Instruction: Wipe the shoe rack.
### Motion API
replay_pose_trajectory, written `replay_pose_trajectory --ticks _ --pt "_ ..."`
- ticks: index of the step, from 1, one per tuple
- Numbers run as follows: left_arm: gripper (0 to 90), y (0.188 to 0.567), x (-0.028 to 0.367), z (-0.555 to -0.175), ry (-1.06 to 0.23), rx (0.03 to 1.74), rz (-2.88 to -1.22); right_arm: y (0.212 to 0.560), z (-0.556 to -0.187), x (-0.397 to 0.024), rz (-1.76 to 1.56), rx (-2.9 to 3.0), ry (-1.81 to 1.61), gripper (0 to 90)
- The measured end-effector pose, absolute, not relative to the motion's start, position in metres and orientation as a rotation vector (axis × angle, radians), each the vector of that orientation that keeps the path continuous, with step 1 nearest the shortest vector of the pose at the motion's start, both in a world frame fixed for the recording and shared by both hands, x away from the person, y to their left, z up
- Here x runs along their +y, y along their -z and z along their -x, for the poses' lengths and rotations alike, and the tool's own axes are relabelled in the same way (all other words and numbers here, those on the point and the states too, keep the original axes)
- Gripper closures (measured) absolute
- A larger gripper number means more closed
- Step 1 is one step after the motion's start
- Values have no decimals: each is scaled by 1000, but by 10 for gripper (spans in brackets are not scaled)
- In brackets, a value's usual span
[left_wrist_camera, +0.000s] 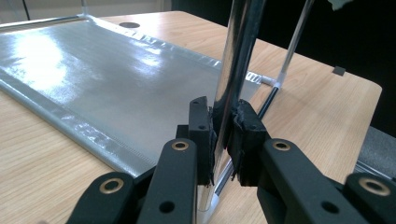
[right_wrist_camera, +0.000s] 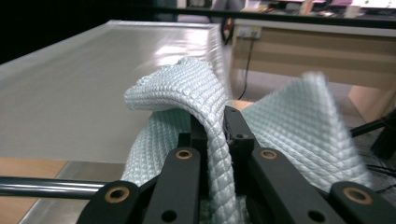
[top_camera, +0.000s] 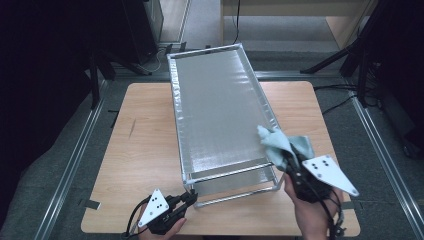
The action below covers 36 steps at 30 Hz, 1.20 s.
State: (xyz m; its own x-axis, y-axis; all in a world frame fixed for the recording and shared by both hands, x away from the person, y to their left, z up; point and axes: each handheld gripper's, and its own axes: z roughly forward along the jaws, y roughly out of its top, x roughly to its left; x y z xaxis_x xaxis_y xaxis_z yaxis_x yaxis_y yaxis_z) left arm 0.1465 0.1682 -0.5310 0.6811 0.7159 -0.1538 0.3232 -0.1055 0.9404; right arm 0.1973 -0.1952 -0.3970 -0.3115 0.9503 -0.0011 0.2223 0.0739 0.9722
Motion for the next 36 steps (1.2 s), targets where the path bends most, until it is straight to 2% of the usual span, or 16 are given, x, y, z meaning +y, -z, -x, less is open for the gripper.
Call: replay_pose_trajectory --ticks 7,11,18,19,23,25,31,36 --pt "803 531 177 -148 -430 870 -1688 408 -203 -248 -1346 1529 -1237 847" --pt "802 531 181 -149 -438 884 -1683 436 -218 -262 -1412 1546 -1186 846" --pt "802 532 186 -150 -451 900 -1674 486 -248 -261 -1446 1587 -1156 845" --pt "803 532 187 -150 -451 902 -1674 491 -253 -260 -1444 1586 -1161 825" --pt "802 532 190 -150 -456 910 -1670 507 -269 -260 -1502 1655 -1096 533" --pt "802 532 191 -150 -460 915 -1667 509 -268 -262 -1514 1681 -1071 429" --pt "802 532 194 -151 -462 925 -1662 497 -242 -270 -1441 1695 -1114 329" --pt "802 532 194 -151 -468 926 -1662 494 -213 -263 -1361 1756 -1198 329"
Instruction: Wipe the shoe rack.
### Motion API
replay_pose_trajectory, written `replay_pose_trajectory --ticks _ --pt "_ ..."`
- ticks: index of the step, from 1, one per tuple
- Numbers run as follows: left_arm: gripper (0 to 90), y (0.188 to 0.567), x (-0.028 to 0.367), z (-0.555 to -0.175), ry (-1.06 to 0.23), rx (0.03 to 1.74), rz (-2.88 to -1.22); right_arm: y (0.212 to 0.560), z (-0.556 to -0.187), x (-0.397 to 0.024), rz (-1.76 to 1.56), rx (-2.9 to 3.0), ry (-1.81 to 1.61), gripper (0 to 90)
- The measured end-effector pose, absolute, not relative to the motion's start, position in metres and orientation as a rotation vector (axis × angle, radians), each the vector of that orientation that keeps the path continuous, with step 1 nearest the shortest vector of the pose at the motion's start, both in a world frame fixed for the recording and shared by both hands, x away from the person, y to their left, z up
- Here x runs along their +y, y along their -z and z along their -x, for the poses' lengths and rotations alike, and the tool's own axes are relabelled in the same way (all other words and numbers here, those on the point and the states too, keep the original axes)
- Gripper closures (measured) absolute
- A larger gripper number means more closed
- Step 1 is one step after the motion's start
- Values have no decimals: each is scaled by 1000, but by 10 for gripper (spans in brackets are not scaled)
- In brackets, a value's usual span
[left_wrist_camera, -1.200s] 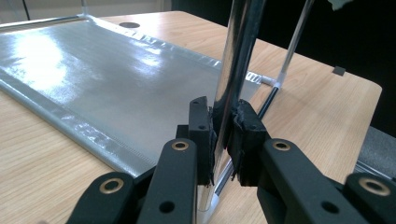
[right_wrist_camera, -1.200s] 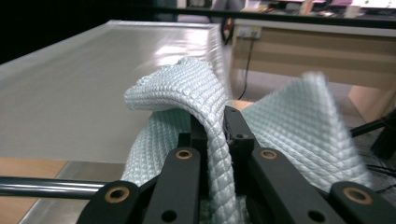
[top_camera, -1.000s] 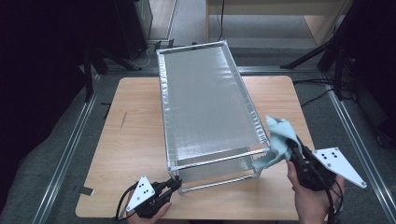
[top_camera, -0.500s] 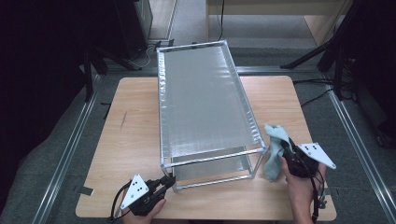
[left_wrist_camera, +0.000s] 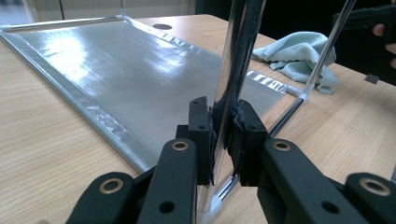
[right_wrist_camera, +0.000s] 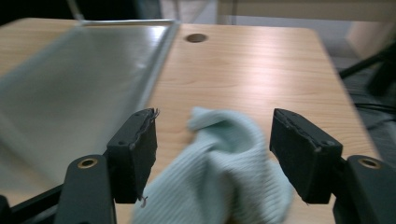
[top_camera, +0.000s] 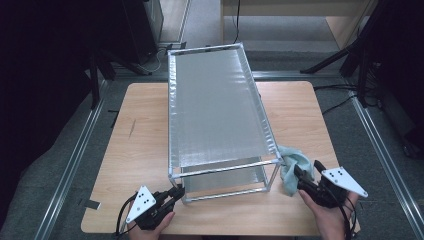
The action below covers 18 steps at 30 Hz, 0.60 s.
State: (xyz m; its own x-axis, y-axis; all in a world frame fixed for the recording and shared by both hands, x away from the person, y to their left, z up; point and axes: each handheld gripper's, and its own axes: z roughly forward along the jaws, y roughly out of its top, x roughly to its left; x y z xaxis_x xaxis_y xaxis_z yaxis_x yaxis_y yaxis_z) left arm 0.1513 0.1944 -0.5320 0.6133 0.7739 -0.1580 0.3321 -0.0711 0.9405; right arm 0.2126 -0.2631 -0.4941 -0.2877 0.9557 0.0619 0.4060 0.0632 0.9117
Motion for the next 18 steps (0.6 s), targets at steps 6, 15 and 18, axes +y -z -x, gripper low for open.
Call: replay_pose_trajectory --ticks 6,15,18 --pt "801 532 196 -153 -474 937 -1655 501 -189 -243 -1253 1843 -1336 364" --pt "801 533 203 -155 -484 962 -1641 510 -187 -209 -1137 1979 -1407 620" --pt "800 533 206 -156 -493 974 -1635 512 -188 -198 -1117 1994 -1374 707"
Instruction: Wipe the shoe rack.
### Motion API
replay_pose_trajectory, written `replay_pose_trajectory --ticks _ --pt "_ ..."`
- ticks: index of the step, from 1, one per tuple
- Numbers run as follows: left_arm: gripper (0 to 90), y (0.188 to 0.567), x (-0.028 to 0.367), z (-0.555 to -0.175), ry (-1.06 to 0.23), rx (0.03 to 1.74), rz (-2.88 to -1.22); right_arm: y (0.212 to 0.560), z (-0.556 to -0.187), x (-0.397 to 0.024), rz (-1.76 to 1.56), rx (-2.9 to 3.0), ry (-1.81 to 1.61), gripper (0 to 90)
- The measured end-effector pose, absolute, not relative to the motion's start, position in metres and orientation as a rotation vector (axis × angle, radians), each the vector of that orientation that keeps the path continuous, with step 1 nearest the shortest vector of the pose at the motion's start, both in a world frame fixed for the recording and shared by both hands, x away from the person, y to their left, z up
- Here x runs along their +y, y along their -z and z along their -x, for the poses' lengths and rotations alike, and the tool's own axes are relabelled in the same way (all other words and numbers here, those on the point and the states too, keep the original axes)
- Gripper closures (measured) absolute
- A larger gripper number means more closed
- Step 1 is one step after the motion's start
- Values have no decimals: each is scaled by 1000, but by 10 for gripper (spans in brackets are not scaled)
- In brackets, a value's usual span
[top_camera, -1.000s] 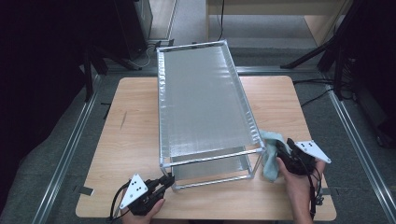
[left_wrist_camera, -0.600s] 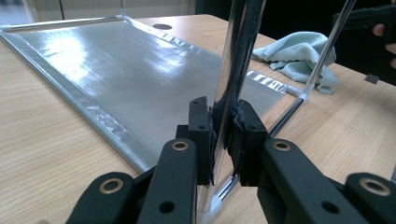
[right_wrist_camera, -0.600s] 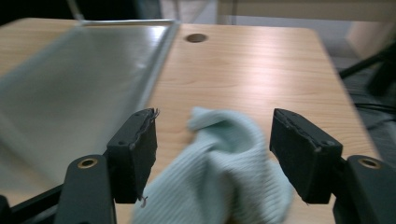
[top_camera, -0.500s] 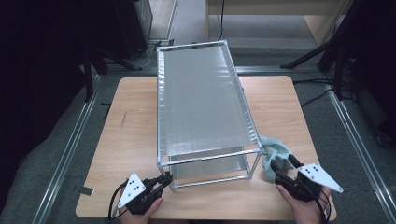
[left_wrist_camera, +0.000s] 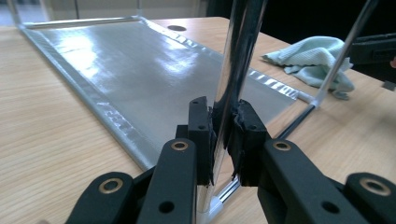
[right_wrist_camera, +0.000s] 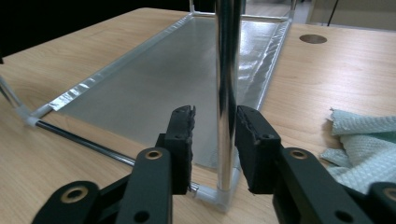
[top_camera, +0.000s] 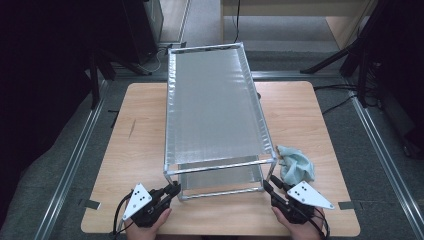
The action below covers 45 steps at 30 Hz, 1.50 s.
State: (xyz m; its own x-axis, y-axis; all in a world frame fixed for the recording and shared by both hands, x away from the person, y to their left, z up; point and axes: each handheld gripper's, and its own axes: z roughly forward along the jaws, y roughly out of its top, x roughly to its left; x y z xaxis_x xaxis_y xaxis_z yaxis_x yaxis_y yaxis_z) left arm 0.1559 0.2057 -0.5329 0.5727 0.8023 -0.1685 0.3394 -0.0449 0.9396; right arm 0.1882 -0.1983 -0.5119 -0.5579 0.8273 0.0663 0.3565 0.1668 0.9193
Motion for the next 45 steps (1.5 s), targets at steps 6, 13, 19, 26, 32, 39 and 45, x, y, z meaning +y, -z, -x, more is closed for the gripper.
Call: replay_pose_trajectory --ticks 6,13,19,26,32,39,45 --pt "799 533 215 -157 -510 1007 -1619 513 -190 -192 -1132 1993 -1384 807" --pt "798 534 222 -157 -525 1033 -1605 513 -188 -181 -1109 2008 -1363 812" --pt "800 534 221 -153 -526 1027 -1608 513 -191 -180 -1111 2003 -1361 812" --pt "799 534 210 -148 -499 996 -1624 513 -207 -181 -1142 1961 -1335 814" --pt "801 532 189 -143 -465 948 -1654 513 -229 -188 -1189 1908 -1305 814" --pt "802 533 166 -143 -440 905 -1667 512 -258 -189 -1240 1867 -1274 814" --pt "766 533 152 -145 -346 846 -1683 508 -287 -185 -1279 1846 -1230 814"
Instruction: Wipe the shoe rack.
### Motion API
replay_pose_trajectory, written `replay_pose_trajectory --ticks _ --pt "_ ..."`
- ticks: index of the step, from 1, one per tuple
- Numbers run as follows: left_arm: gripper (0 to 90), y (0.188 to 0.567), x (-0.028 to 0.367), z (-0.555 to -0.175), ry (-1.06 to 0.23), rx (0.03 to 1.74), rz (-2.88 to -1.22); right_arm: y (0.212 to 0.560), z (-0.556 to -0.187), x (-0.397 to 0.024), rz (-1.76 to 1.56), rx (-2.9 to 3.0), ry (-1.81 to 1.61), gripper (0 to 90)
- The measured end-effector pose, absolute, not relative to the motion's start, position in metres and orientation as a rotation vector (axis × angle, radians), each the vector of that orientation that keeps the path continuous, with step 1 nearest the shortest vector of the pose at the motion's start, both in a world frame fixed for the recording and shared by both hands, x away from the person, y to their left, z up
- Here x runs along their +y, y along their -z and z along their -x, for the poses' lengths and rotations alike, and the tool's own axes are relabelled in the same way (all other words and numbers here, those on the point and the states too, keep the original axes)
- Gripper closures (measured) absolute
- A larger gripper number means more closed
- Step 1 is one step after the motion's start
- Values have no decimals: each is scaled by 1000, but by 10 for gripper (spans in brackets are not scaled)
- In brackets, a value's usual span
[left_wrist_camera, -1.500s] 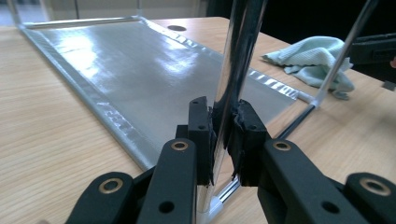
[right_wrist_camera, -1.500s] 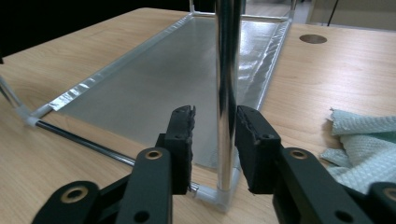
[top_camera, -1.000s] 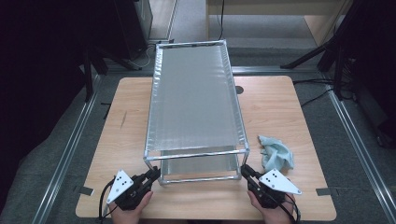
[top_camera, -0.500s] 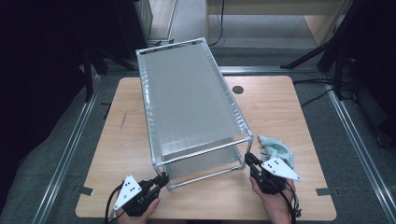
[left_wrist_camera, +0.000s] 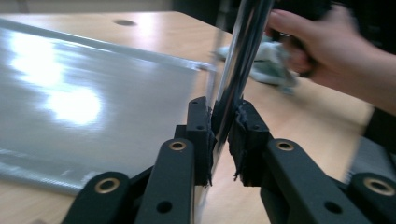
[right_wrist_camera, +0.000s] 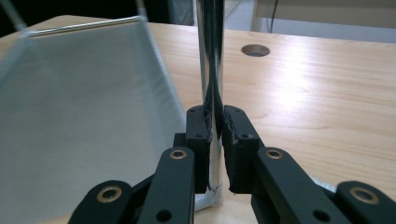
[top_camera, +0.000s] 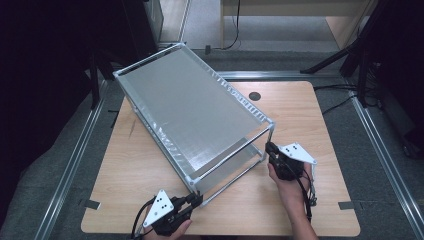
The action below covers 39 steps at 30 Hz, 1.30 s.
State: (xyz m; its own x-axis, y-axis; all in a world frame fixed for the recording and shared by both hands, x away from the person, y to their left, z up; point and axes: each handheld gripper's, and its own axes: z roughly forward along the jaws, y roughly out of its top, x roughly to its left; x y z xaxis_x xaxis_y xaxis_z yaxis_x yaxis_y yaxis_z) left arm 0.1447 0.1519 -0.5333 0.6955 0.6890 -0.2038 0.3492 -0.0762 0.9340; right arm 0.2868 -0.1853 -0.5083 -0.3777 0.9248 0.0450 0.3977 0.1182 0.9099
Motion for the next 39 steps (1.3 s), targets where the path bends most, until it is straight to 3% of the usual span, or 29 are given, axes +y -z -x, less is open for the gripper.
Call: replay_pose_trajectory --ticks 3,7,13,17,29,35,39 --pt "658 532 151 -140 -356 810 -1691 507 -300 -188 -1313 1819 -1207 813" --pt "583 531 159 -137 -369 815 -1677 504 -321 -197 -1352 1791 -1189 802" --pt "570 535 181 -141 -396 882 -1647 491 -340 -208 -1369 1756 -1192 554" --pt "557 536 194 -145 -426 919 -1618 482 -318 -209 -1368 1733 -1179 446" --pt "514 538 220 -154 -503 1009 -1581 491 -205 -155 -1215 1901 -1439 280" --pt "493 539 228 -157 -518 1055 -1569 494 -180 -120 -1109 2010 -1552 229" --pt "486 540 229 -158 -526 1069 -1563 497 -173 -91 -1057 2058 -1540 260"
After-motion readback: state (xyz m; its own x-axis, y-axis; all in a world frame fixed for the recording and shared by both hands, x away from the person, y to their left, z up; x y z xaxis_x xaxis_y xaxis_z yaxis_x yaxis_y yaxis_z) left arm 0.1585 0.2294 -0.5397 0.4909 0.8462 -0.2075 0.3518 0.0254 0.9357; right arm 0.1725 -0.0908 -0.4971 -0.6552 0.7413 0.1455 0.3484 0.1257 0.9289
